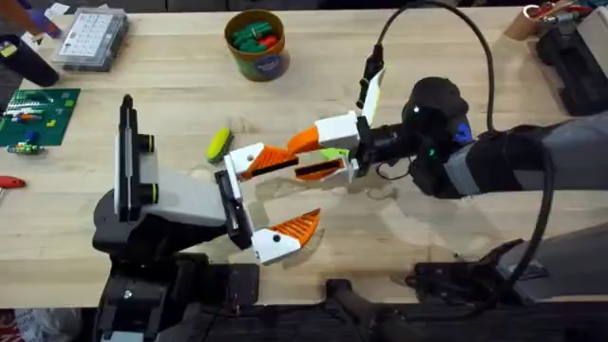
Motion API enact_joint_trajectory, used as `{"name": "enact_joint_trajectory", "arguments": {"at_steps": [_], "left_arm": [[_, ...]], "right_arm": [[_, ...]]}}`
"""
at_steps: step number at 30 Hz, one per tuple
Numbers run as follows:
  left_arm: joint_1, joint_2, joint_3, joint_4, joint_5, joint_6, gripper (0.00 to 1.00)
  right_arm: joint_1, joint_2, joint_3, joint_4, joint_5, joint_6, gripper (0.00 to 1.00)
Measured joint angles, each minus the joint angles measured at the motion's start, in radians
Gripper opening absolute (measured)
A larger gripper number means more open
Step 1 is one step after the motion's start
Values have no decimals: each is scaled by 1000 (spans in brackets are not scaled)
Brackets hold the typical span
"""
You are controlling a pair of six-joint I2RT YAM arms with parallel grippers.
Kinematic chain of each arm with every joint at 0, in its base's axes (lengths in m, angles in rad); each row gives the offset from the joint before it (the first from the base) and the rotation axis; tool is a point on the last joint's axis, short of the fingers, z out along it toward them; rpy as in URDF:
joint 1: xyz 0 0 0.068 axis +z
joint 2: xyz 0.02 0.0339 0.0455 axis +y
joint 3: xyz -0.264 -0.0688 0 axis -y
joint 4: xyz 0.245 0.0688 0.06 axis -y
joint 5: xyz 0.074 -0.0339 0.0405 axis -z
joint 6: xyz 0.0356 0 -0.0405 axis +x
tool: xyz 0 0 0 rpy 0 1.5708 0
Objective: Pick up the gripper from the table and insert it into the empty holder that is missing its gripper. Then pick up a screw, insert it into the mounting hole, and use the screwdriver to tighten it. Finally, clean up the table by picking up the vegetable and placing it into the bucket.
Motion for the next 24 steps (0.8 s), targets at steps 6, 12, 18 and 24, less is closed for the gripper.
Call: {"name": "enact_joint_trajectory", "arguments": {"at_steps": [6,12,18,24], "left_arm": [[0,0,0,0,0,0,986],[0,0,0,0,0,0,986],[0,0,0,0,0,0,986],[0,0,0,0,0,0,986]], "right_arm": [[6,0,24,7,4,18,995],[6,0,29,9,7,35,933],[18,0,29,10,7,49,791],[33,0,30,9,7,53,661]]}}
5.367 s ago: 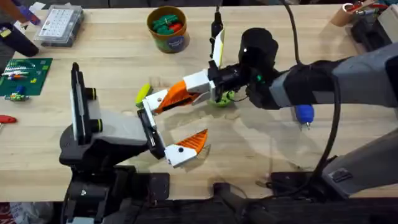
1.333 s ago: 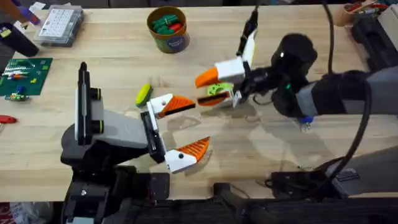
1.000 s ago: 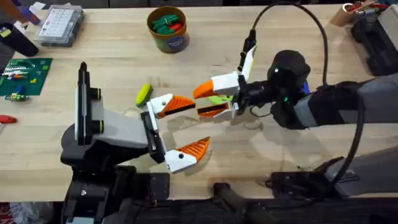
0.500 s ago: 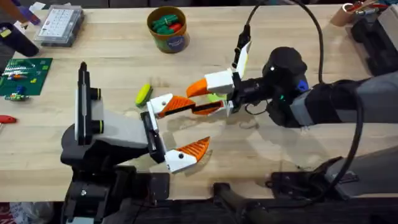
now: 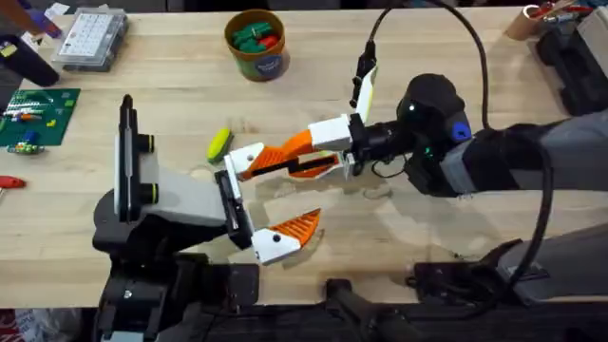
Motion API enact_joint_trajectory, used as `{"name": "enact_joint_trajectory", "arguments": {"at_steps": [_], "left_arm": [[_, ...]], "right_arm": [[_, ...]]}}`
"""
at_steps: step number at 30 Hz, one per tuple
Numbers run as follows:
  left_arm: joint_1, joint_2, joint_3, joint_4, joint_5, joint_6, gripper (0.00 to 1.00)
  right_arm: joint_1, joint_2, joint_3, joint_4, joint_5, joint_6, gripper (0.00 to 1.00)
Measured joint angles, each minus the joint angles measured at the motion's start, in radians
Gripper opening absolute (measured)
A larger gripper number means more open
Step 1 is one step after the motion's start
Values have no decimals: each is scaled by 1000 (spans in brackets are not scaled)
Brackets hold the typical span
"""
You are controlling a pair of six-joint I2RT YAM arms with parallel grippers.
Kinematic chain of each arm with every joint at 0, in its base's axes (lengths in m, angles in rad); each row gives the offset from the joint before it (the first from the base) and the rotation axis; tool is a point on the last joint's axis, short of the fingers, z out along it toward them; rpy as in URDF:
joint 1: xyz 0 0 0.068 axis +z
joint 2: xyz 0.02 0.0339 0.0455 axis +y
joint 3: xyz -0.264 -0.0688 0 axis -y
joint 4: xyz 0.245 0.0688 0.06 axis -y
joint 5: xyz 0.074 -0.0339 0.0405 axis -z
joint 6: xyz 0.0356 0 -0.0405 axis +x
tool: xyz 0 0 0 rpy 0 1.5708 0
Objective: Pick up the gripper from the table and insert it into the empty holder that is missing its gripper. Then pick up a screw, insert it into the mounting hole, and use the screwdriver to tighten it. Finally, clean up the table by picking up the vegetable and placing it into the bucket.
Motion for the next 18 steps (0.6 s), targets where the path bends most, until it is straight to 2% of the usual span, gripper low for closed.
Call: {"name": "enact_joint_trajectory", "arguments": {"at_steps": [3,6,11,15,17,18], "left_arm": [[0,0,0,0,0,0,985],[0,0,0,0,0,0,986],[0,0,0,0,0,0,986],[0,0,0,0,0,-1,986],[0,0,0,0,0,-3,986],[0,0,0,0,0,-5,986]], "right_arm": [[0,0,0,0,0,1,621],[0,0,4,0,0,2,497],[0,0,16,1,0,1,440],[0,0,17,1,0,3,142],[0,0,19,6,0,3,30],[0,0,20,7,0,5,15]]}}
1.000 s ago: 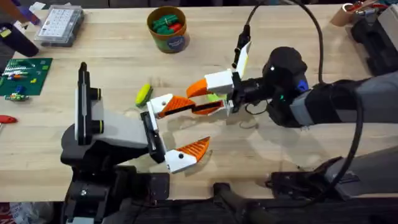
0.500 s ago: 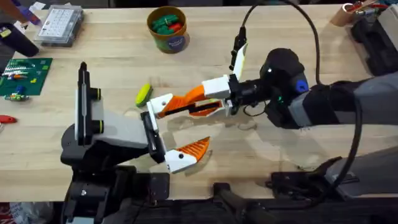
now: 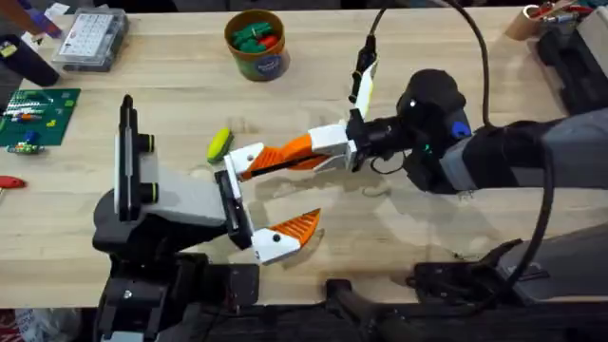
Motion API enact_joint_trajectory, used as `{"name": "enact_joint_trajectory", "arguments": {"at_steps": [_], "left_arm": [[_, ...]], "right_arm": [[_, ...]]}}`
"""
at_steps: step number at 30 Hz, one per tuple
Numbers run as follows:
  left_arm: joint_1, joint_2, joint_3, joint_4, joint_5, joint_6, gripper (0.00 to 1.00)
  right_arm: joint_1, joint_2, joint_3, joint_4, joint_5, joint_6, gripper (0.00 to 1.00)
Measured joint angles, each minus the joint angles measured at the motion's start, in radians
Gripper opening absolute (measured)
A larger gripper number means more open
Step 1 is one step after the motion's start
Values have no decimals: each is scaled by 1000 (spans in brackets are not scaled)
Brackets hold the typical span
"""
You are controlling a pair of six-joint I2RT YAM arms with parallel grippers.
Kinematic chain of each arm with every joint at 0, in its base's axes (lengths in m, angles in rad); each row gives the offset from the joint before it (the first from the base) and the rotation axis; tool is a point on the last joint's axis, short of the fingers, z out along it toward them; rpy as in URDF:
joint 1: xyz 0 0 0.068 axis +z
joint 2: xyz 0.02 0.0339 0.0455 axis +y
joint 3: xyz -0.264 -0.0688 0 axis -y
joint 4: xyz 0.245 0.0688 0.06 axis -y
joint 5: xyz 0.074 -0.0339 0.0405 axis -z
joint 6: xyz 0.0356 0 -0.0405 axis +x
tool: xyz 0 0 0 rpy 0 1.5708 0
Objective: Pick up the gripper from the table and insert it into the empty holder that is missing its gripper. Then pick up a screw, insert it into the mounting hole, and use the screwdriver to tighten it. Finally, clean up the table by picking up the vegetable and placing it into the bucket.
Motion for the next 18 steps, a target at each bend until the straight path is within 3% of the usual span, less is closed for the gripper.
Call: {"name": "enact_joint_trajectory", "arguments": {"at_steps": [18], "left_arm": [[0,0,0,0,1,0,986]], "right_arm": [[0,0,4,0,0,28,9]]}}
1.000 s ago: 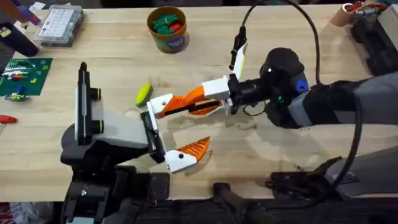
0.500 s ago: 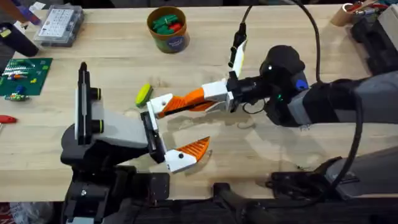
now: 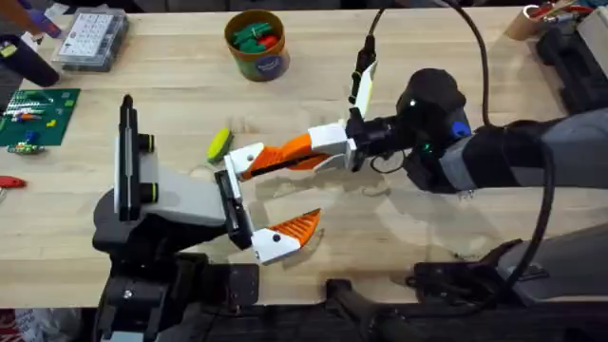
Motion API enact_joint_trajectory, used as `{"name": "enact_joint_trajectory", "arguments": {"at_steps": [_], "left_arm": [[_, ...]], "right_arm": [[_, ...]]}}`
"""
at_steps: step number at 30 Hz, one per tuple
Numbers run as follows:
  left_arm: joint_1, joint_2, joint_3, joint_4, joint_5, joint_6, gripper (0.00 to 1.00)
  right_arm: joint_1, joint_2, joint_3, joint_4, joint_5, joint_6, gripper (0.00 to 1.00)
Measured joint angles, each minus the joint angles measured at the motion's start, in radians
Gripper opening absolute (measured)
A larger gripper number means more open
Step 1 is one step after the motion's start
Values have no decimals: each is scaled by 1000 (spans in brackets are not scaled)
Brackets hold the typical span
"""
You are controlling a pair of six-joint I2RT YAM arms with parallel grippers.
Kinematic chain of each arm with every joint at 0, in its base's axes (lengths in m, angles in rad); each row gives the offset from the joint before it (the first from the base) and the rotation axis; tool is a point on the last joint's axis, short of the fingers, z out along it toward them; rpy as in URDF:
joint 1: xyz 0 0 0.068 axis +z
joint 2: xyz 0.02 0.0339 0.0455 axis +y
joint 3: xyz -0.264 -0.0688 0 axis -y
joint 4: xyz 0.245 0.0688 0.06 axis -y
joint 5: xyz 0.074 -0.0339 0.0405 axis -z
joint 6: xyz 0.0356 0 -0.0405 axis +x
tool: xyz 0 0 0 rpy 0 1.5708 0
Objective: Pick up the gripper from the table and insert it into the empty holder that is missing its gripper. Then pick up a screw, insert it into the mounting hole, and use the screwdriver to tighten it. Finally, clean up the table by picking up the vegetable and placing it into the bucket.
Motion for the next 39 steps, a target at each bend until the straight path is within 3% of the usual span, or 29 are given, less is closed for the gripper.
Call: {"name": "enact_joint_trajectory", "arguments": {"at_steps": [32,37,38,39], "left_arm": [[2,0,0,3,-16,16,986],[2,0,0,3,-14,15,986],[2,0,0,2,-11,15,986],[2,0,0,2,-6,14,986]], "right_arm": [[8,0,61,-76,-23,-6,9],[14,0,61,-76,-27,-7,154],[18,0,63,-75,-27,-6,223],[22,0,67,-72,-29,-7,392]]}}
